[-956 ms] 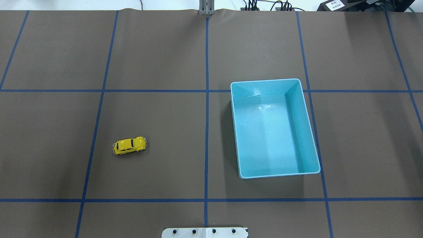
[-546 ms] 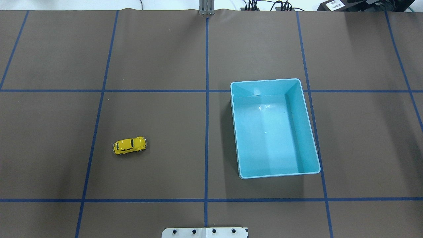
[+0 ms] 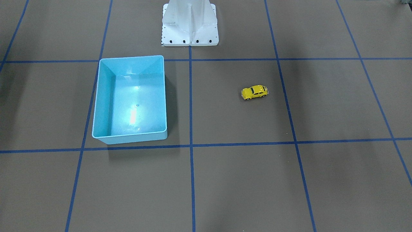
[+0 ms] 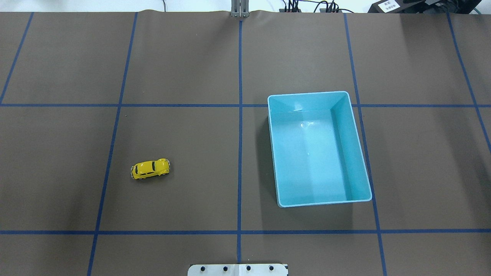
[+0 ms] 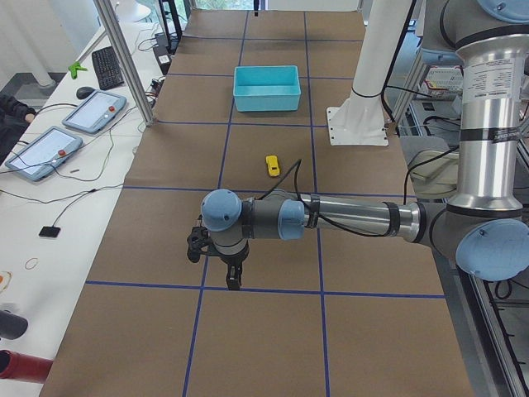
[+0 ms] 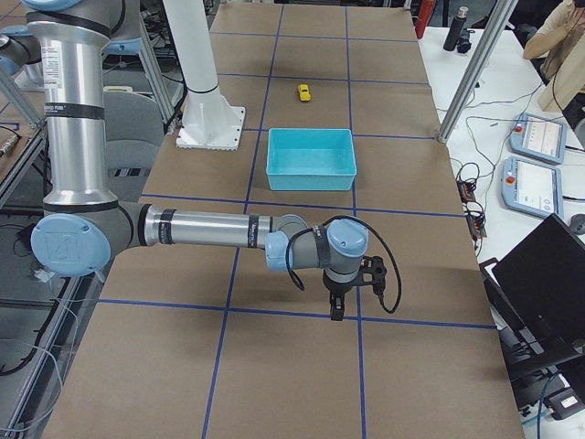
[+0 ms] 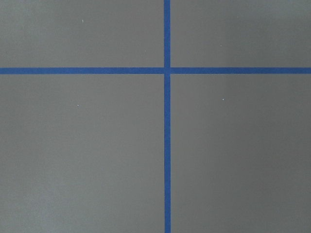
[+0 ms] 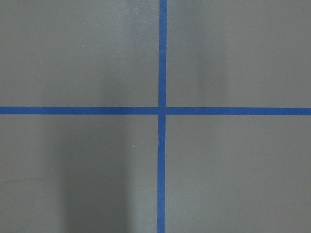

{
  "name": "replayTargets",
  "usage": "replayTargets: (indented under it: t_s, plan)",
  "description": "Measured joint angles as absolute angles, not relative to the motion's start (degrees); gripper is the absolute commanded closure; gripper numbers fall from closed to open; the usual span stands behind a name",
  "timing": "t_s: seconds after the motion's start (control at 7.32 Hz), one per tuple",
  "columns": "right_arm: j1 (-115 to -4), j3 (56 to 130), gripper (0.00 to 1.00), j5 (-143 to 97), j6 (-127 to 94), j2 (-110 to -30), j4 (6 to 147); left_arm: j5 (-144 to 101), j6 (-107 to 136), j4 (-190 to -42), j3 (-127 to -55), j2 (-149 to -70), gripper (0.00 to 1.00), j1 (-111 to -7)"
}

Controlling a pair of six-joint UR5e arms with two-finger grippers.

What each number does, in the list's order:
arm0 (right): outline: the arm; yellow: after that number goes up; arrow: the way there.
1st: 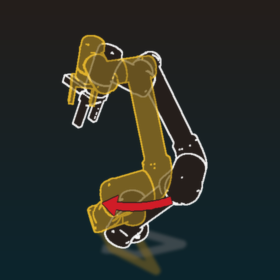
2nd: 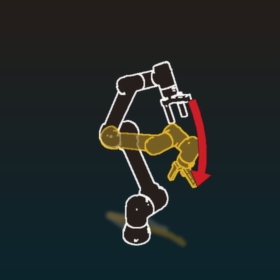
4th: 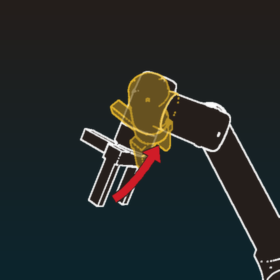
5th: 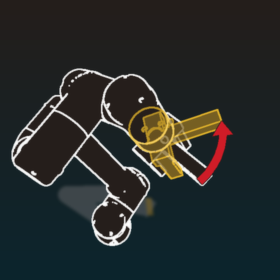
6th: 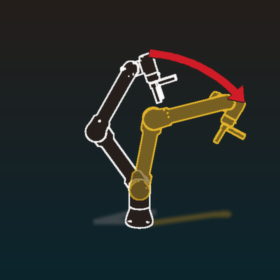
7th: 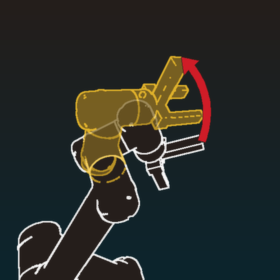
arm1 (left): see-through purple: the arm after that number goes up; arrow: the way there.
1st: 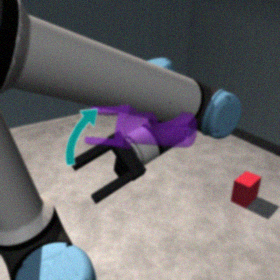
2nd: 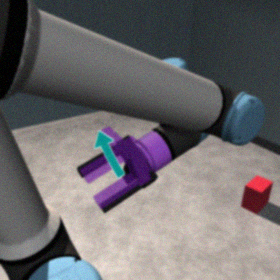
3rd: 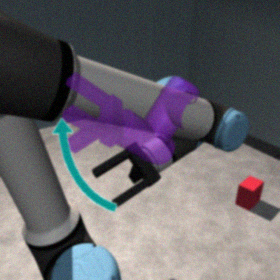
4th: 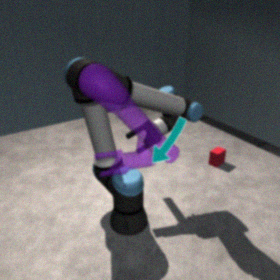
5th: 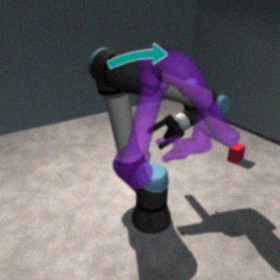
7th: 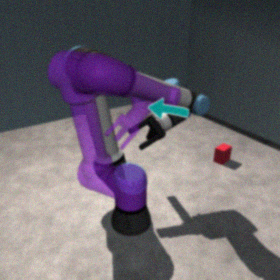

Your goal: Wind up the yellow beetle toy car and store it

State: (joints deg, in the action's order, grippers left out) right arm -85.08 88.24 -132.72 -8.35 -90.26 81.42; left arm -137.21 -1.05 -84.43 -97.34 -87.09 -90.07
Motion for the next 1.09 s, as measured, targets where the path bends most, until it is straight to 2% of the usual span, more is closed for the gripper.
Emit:
replayTargets:
  t_s: [0.68,0.82,1.09]
  plan:
    - [-85.0,88.0,0.0,-132.63,-8.26,-90.26,81.39,-137.15,-1.05,-84.25,-96.39,-88.17,0.0,-90.52]
    - [-85.0,87.96,0.0,-132.63,-8.26,-90.26,81.39,-137.28,-1.04,-84.15,-97.27,-88.22,0.0,-90.59]
    - [-85.04,87.88,0.0,-132.63,-8.26,-90.27,81.39,-136.92,-0.87,-79.07,-103.71,-89.5,0.0,-89.94]
